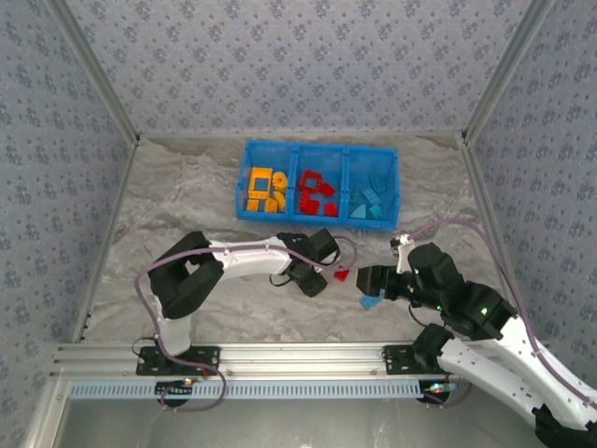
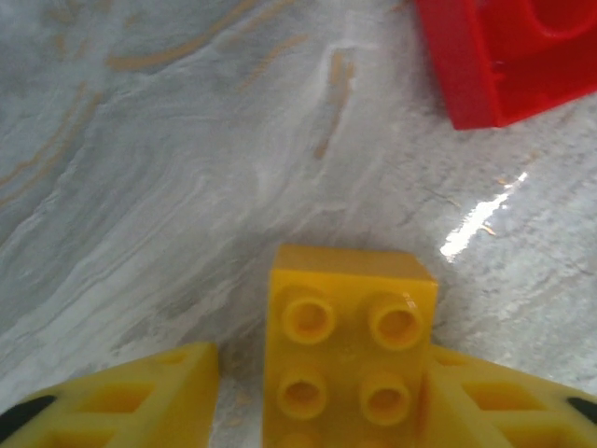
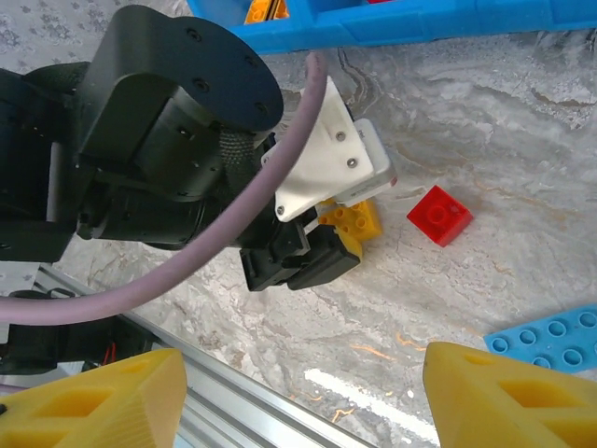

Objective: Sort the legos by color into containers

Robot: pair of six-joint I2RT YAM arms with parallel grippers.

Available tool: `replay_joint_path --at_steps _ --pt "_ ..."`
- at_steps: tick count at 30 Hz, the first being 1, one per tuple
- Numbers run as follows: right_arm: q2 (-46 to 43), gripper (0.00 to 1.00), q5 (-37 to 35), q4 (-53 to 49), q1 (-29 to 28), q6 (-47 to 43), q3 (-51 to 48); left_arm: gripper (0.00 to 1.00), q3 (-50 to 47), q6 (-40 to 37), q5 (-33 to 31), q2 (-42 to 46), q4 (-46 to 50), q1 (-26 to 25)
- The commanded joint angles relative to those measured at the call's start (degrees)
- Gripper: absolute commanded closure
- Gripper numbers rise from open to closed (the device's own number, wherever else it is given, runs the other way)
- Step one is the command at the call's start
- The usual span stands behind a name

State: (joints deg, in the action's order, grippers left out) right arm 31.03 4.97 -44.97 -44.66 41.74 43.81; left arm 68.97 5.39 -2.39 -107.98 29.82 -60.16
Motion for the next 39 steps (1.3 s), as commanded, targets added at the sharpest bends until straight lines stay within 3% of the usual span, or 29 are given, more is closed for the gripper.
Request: replay_joint_path --at_steps 1,4,6,12,17,21,25,33,39 --pt "0.08 0.30 0.83 1.18 -0.37 2.15 -0.35 0.52 1.69 -1.00 -1.45 -1.53 0.23 -0.72" --pt "0.53 0.31 0.48 1.27 -0.45 2.14 -0.12 0.69 1.14 -0.39 -3.26 -0.50 -0.17 -1.36" --pt "0.78 0.31 0.48 1.88 -0.46 1.80 0.04 0.74 -0.06 0.99 -5.10 2.28 -0.55 -1.38" --pt "8.32 0.32 1.89 7.74 -2.02 -2.07 1.61 0.76 -1.07 6.95 -7.83 15.14 3.95 2.86" --pt "19.04 0.31 -0.77 16.25 -6.94 -8.08 7.35 0.74 2.82 10.52 -6.06 20.34 10.21 12.45" --pt "29.53 0.33 -4.73 18.80 -9.30 -11.74 14.26 0.74 8.48 13.19 -2.85 17.13 13.07 22.04" --pt "36.60 0.33 -9.73 21.17 -10.09 -11.60 17.65 0.74 15.33 16.14 -2.02 9.20 14.81 28.56" --pt "44.52 0.33 -12.45 26.07 -11.33 -10.87 20.81 0.74 28.80 20.19 -4.68 -6.67 20.14 32.47" --pt "46.16 0.33 -12.76 26.60 -12.10 -10.24 21.30 0.73 31.45 21.07 -5.76 -11.81 19.88 33.41"
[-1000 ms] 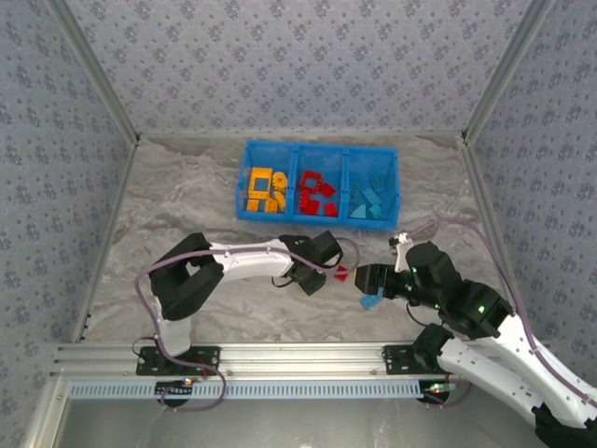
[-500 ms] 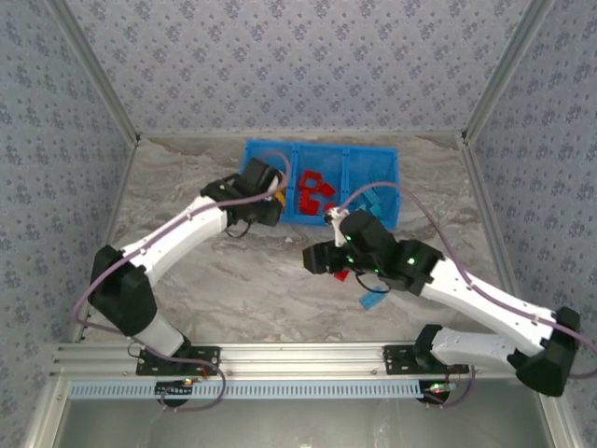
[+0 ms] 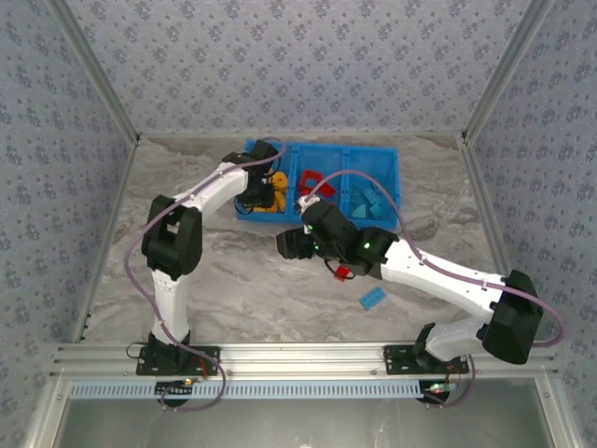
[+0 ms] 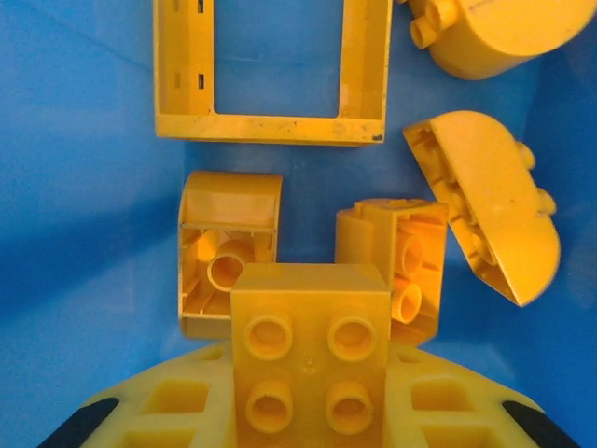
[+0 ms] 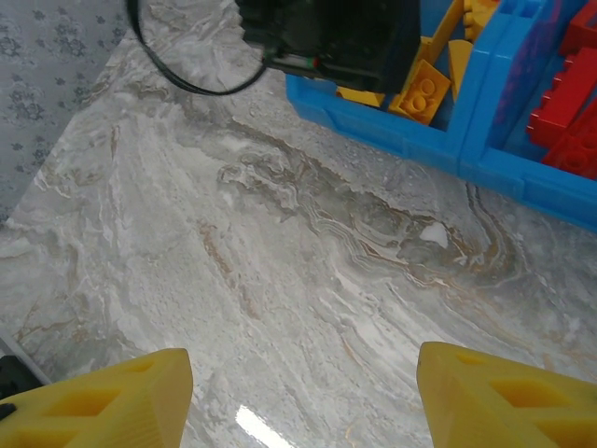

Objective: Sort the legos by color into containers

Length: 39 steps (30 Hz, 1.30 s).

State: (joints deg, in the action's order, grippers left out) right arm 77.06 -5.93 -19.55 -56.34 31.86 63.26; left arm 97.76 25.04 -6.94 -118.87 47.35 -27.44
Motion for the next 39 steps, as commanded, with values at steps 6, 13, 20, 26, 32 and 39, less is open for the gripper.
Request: replay_joint_path --at_steps 6,13,20,26,32,39 --pt "-0.40 0.32 -2.55 0.28 -0.79 0.22 0.92 0.51 3.02 1.90 -1.00 -1.73 2.40 0.72" --pt "-4.04 0.31 -6.24 -2.38 -0.52 0.93 -1.23 0.40 1.22 2.26 -0.88 6.62 1.48 0.24" --pt "-9.56 0.32 -18.31 -22.24 0.52 15.96 -2.14 0.36 -3.99 0.71 -0.54 21.77 -0.88 -4.52" --pt "-18.19 0.33 -11.78 -35.82 5.12 38.10 -13.66 0.33 -22.71 -6.85 4.71 40.01 -14.76 -21.22" --pt "-21.80 0.32 -3.14 -30.57 10.68 44.73 -25.58 0.34 -38.62 -3.86 2.61 50.10 -25.16 -37.67" --pt "-18.26 0.30 0.98 -22.97 14.11 45.43 -30.71 0.34 -43.49 0.33 -1.29 50.12 -28.76 -46.51"
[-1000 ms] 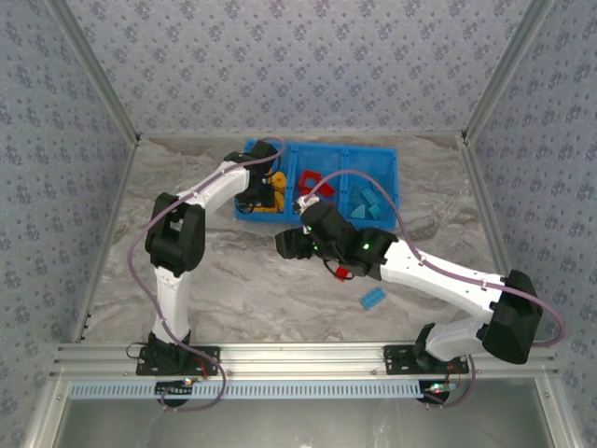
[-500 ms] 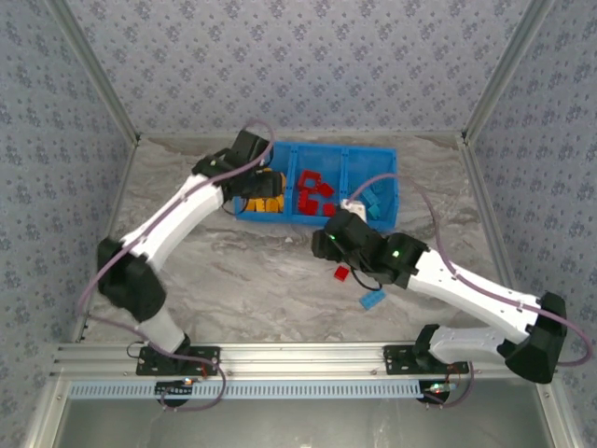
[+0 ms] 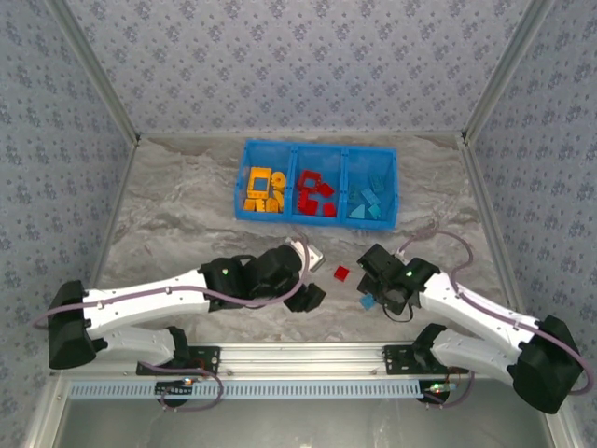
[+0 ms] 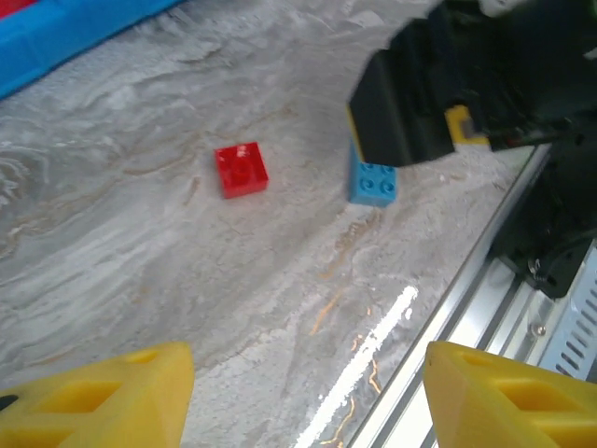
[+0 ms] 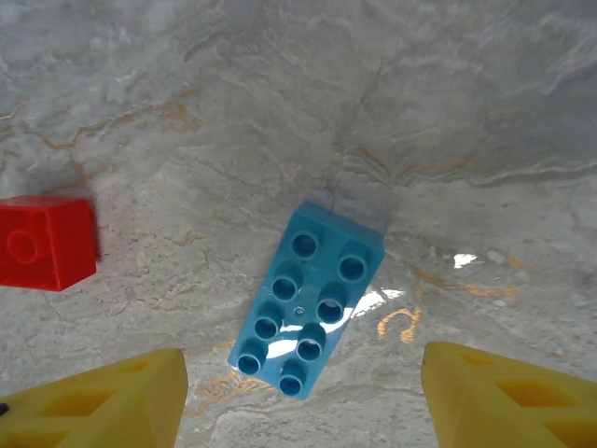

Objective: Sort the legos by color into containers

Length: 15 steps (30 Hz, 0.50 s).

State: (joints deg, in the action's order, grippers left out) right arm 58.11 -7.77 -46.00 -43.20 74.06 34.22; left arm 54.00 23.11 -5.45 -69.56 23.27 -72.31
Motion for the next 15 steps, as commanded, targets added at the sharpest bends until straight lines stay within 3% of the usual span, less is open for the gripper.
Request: replay_joint_path --at_steps 1,4,15 --pt "0.78 0.30 3.26 4.61 1.31 3.67 -2.57 0.34 0.28 2.53 -2.90 0.30 -4.66 -2.16" --pt "1.34 0.33 3.80 6.77 2.43 4.49 -4.13 0.34 0.97 2.27 -3.72 -0.81 -3.96 -3.20" --pt "7.55 0.56 5.31 13.94 4.44 5.14 -6.53 0.34 2.95 1.50 -4.59 -1.99 -4.17 -3.54"
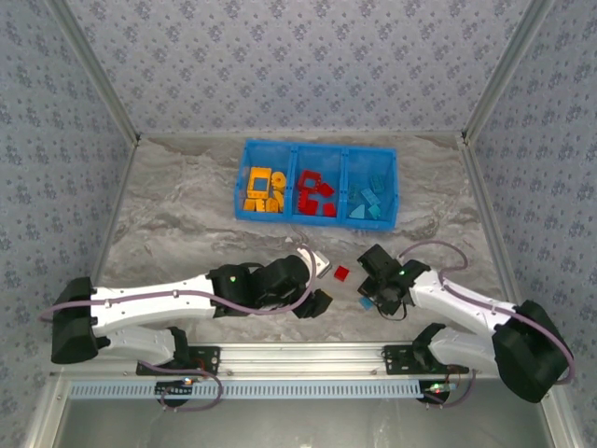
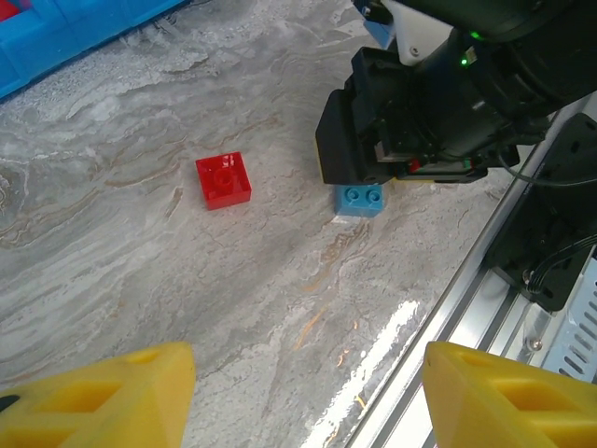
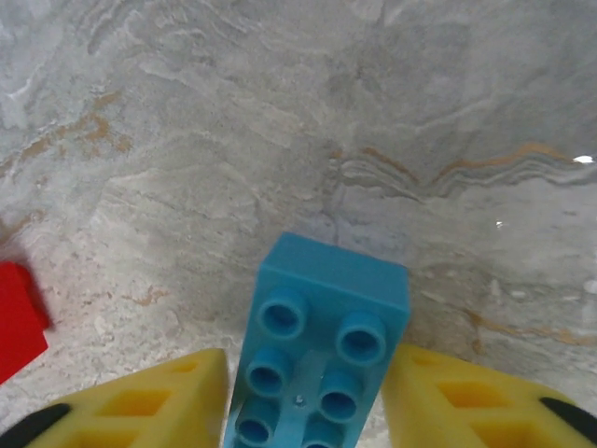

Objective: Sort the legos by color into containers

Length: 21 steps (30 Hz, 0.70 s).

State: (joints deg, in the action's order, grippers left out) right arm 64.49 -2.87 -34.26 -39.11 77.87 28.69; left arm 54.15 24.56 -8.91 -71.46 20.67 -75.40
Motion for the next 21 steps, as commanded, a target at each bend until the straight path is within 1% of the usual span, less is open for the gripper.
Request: replay_joint_path --at_steps 1,3,4,6,9,11,12,14,16,17,21 --pt "1.55 0.61 0.38 2.67 0.39 1.36 -1.13 0.34 2.77 0.13 -1.21 -0.06 -1.59 -0.43" --pt "1.64 0.72 -0.05 2.88 0.44 0.75 -0.94 0.34 2.82 0.14 -1.62 -0.04 -1.62 -0.41" --pt "1.35 0.75 -0.72 2.27 0.40 -0.41 -0.11 0.35 3.04 0.14 -1.95 0.01 -1.58 -0.45" --pt "0.49 0.80 -3.59 -2.16 0.35 -3.91 3.55 0.34 3.67 0.53 -3.41 0.39 -1.38 -0.45" --pt "-1.73 0.81 -11.22 -12.97 0.87 -12.68 13.91 0.34 6.32 1.38 -5.93 0.97 -0.23 0.36" --pt "-1.64 0.80 -13.08 -15.46 4.57 -21.11 20.58 0.34 9.19 2.79 -5.76 0.61 1.52 2.77" --pt "-0.91 0.80 -12.36 -15.09 6.87 -25.35 23.20 0.34 10.30 3.24 -4.99 0.30 2.17 4.08" --pt "3.34 0.79 -9.88 -14.09 12.43 -34.94 29.62 0.34 12.51 4.04 -3.59 -0.16 2.73 6.88" --pt "8.78 0.79 -8.71 -13.45 15.74 -41.11 35.80 0.34 14.21 4.03 -1.86 -0.62 2.78 9.10" --pt "12.74 0.79 -8.51 -13.38 16.87 -44.80 38.89 0.34 15.20 3.69 -1.44 -0.98 2.95 9.88" --pt "25.43 0.81 -7.11 -11.10 20.02 -52.61 50.72 0.34 17.29 3.11 -0.53 -2.20 3.84 12.00"
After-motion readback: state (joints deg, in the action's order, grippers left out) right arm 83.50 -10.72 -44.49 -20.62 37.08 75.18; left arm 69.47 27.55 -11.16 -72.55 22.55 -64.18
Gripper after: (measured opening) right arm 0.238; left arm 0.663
